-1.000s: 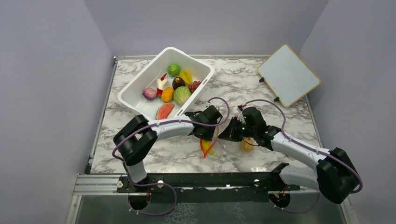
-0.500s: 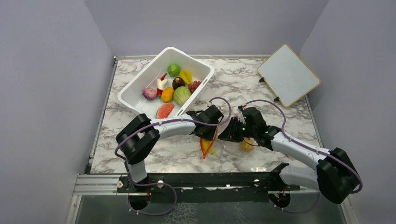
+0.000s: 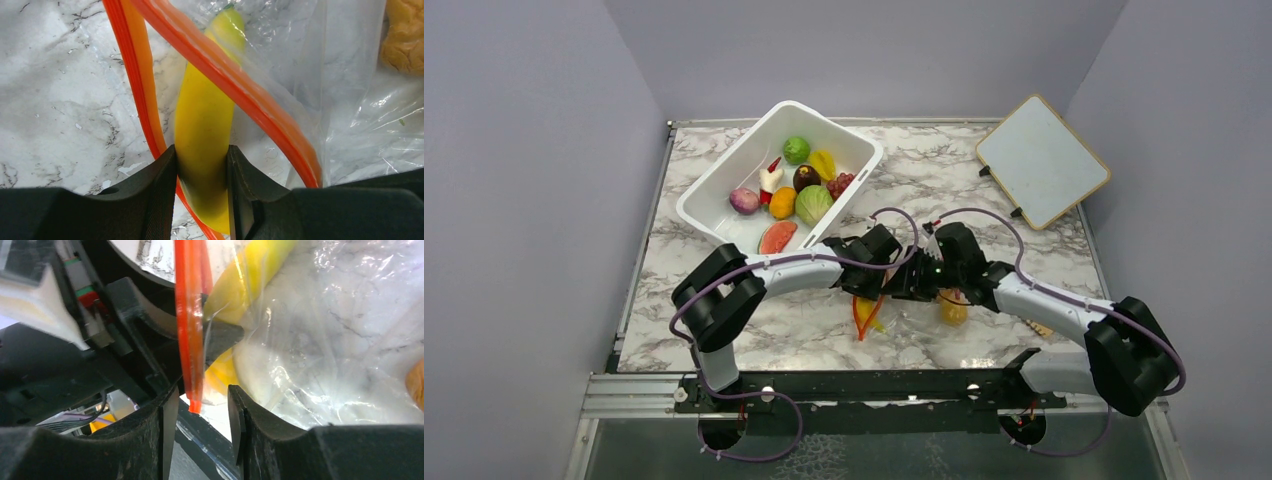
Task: Open the zip-top bag and remove the fake food
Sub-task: Pick up the fake fruit from the zipper food storage bag.
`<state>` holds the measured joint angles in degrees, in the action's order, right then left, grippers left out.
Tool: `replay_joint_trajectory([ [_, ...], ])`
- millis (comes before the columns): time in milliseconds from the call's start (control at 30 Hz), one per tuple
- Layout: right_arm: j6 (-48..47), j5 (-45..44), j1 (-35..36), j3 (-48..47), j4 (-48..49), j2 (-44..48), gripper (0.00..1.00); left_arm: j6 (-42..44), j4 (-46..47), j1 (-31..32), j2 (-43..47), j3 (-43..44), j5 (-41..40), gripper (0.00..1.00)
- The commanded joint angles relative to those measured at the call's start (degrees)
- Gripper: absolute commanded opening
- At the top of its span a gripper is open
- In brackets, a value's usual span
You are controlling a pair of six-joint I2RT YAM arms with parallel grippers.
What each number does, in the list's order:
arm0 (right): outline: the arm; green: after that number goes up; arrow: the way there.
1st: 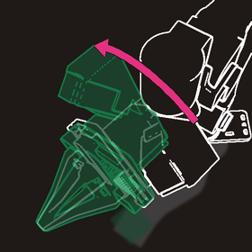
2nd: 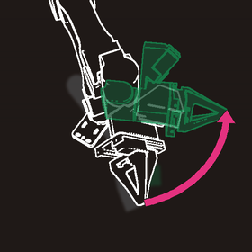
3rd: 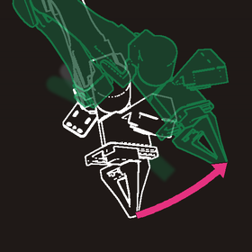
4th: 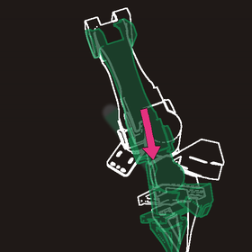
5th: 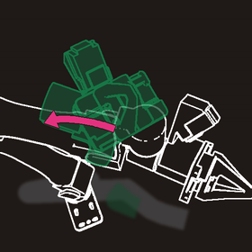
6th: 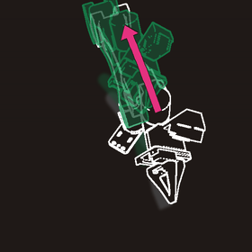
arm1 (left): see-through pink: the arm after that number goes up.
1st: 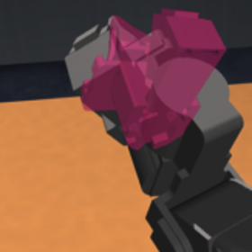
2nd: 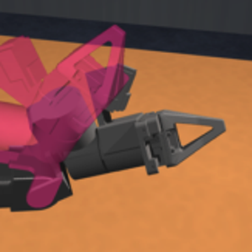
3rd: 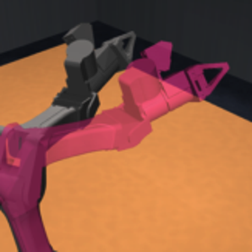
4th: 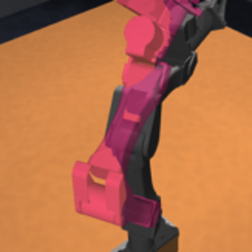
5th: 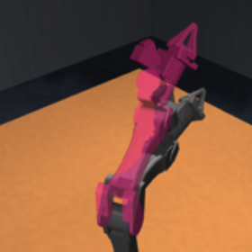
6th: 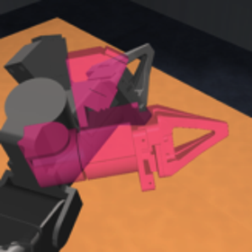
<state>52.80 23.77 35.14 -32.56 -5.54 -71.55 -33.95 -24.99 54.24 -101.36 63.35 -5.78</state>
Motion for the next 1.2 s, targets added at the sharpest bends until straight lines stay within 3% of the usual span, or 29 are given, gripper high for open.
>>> replay_joint_trajectory([
  [0,-1.4,2.0,0.0,-2.1,2.0,-3.1,0.42,-0.1,-0.7,0.4,1.6,-0.4,-1.6,0.00],
  [233,-0.3,-1.7,0.0,-0.7,0.4,-2.8,0.17,-0.2,-0.4,0.3,3.5,-0.7,-2.7,0.00],
  [367,0.0,-2.7,0.0,0.2,-0.3,-1.2,0.11,1.0,0.2,0.4,6.1,-1.0,-3.7,0.00],
  [833,-0.2,-5.9,0.0,-0.2,-4.3,0.9,0.05,6.1,-2.6,0.4,10.1,0.6,-4.8,0.00],
  [1167,-0.3,-5.9,0.0,-0.2,-4.7,0.6,0.05,19.7,-20.7,0.4,6.2,11.9,-6.3,0.00],
])
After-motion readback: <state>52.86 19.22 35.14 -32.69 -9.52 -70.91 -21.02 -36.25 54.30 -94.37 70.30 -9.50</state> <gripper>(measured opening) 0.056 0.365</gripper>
